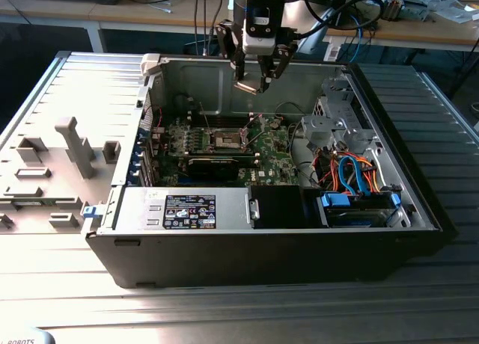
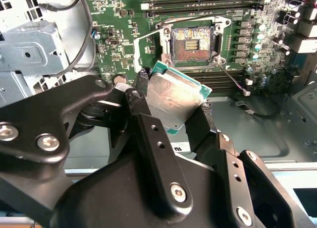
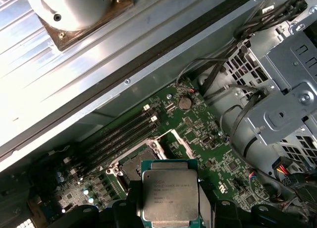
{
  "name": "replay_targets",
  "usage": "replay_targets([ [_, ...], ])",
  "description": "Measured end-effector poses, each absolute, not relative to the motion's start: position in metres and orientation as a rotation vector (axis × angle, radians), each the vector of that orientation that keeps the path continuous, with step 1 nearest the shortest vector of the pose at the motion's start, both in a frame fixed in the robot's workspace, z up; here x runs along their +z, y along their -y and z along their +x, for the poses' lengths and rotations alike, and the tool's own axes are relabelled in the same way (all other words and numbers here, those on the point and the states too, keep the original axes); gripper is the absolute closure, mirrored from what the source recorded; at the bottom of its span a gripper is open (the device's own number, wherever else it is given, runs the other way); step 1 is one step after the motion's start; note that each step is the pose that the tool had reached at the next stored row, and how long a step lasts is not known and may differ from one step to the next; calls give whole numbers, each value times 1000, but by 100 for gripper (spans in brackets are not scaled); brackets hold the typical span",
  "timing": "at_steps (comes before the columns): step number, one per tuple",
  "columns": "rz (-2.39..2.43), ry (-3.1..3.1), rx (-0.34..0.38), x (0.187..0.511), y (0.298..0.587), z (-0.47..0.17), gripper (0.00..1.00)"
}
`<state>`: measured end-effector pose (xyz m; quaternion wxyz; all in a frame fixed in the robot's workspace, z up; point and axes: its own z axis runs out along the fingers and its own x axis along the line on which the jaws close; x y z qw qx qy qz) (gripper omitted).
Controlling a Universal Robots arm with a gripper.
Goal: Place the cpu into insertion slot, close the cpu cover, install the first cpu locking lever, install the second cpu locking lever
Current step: 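Place the cpu into insertion slot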
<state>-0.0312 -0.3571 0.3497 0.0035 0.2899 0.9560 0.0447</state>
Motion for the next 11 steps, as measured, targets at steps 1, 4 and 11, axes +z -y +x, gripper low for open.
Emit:
replay_targets([
  [1,911,-2996,140,350,357,-31,45],
  [4,919,-2993,140,350,357,-31,45],
  [11,935,-2988,140,350,357,-31,45],
])
